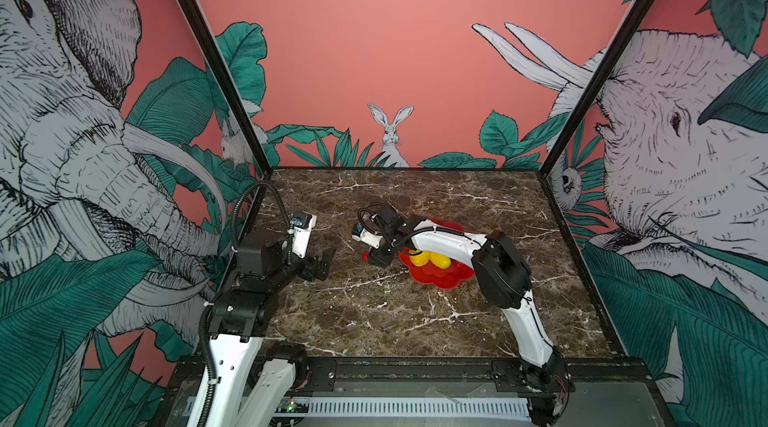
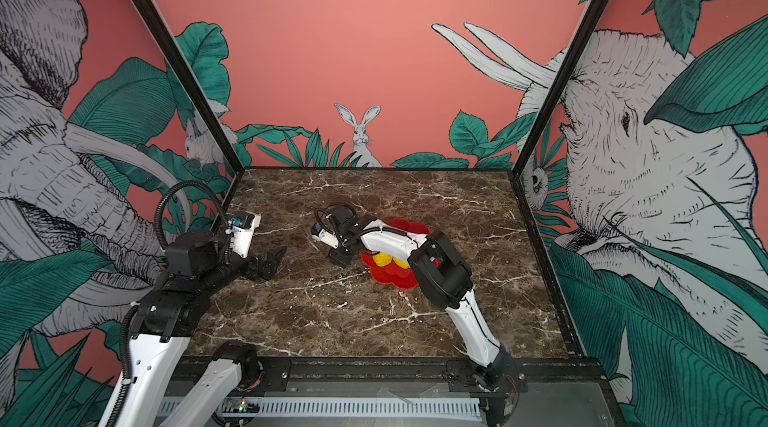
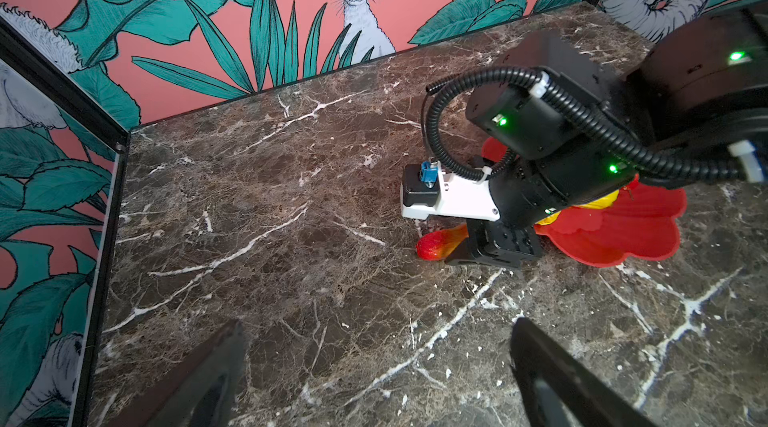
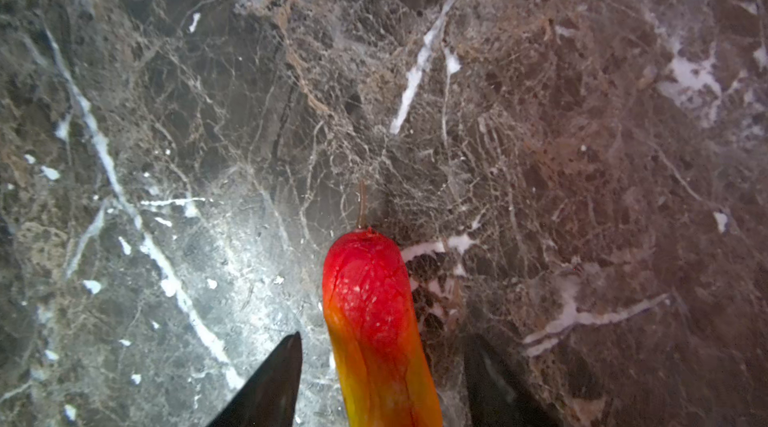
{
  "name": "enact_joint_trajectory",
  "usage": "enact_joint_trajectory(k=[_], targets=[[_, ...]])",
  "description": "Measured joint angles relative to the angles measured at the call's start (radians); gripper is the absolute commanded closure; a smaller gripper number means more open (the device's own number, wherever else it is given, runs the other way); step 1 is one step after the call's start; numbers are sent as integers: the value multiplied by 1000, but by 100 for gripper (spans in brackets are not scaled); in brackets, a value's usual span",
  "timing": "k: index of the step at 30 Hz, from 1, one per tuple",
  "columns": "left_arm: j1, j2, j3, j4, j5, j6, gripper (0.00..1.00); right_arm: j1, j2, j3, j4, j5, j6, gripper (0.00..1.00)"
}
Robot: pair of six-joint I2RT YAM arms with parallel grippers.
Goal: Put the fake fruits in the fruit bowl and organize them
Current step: 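Reach the right gripper to the last red-yellow mango and grasp it, then place the last red-yellow mango into the red bowl with the right gripper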
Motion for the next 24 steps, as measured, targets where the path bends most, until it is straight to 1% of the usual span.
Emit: enact_joint_trajectory(k=[4,7,9,11,15,18,24], targets=[[0,0,0,0,0,0,0,0,20,14,-1,0,6,50],[0,0,0,0,0,0,0,0,32,21,-3,-1,7,63],[0,0,0,0,0,0,0,0,35,21,-8,-1,9,68],[0,0,0,0,0,0,0,0,35,23,-13,-1,7,76],[0,0,0,0,0,0,0,0,13,9,-27,2,-3,83],[0,0,0,0,0,0,0,-1,-91,-77,-39,6,-24,88],[0,3,0,0,0,0,0,-15,-489,-332,-31,46,-78,91]])
